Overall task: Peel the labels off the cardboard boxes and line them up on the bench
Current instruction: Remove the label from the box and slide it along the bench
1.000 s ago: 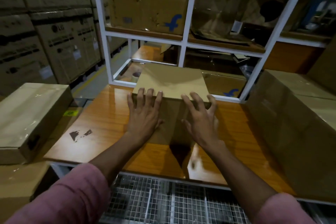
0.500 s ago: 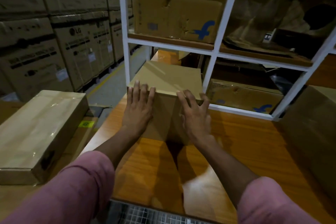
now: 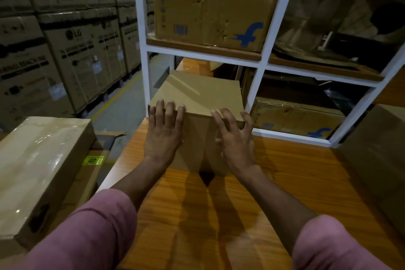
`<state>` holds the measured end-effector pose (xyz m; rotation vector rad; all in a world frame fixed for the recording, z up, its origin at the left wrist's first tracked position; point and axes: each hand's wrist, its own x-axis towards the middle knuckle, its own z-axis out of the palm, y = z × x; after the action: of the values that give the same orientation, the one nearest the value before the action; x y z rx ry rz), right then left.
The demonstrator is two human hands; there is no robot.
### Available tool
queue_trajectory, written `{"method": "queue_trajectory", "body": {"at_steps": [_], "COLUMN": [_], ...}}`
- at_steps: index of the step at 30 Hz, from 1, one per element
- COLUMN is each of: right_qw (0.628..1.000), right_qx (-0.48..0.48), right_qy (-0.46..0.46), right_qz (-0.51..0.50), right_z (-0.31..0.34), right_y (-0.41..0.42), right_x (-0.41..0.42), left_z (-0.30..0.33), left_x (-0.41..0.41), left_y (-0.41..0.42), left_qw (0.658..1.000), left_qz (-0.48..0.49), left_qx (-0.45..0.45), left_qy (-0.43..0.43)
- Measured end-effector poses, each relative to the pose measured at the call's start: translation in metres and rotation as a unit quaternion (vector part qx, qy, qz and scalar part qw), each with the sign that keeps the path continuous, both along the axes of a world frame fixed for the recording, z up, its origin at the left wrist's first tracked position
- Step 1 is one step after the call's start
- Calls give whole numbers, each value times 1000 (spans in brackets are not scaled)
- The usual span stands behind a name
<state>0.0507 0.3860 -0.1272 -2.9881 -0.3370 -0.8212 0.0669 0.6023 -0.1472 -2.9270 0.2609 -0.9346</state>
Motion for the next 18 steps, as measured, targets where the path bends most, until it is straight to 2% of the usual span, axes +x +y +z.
{"method": "queue_trajectory", "body": {"at_steps": [8,12,15,18], "right_qw": [999,994,991,995], "right_qx": [-16,-20,41,67], "right_qy": [37,89,108,64], "right_qz": [7,59,69,48], "right_z": [13,33,43,43], "right_y": [-1,-12,-23,-39], "right_x": [-3,-7,-21,-45], "left_z": [16,31,41,45], "left_x": [-12,-23,-39,-60], "left_y": [-13,-20,-38,-77], "left_qw": [998,997,999,998], "left_qz": [46,39,6,-63], "left_qx": [-5,-34,-27,-26], "left_qy": [39,62,42,3]}}
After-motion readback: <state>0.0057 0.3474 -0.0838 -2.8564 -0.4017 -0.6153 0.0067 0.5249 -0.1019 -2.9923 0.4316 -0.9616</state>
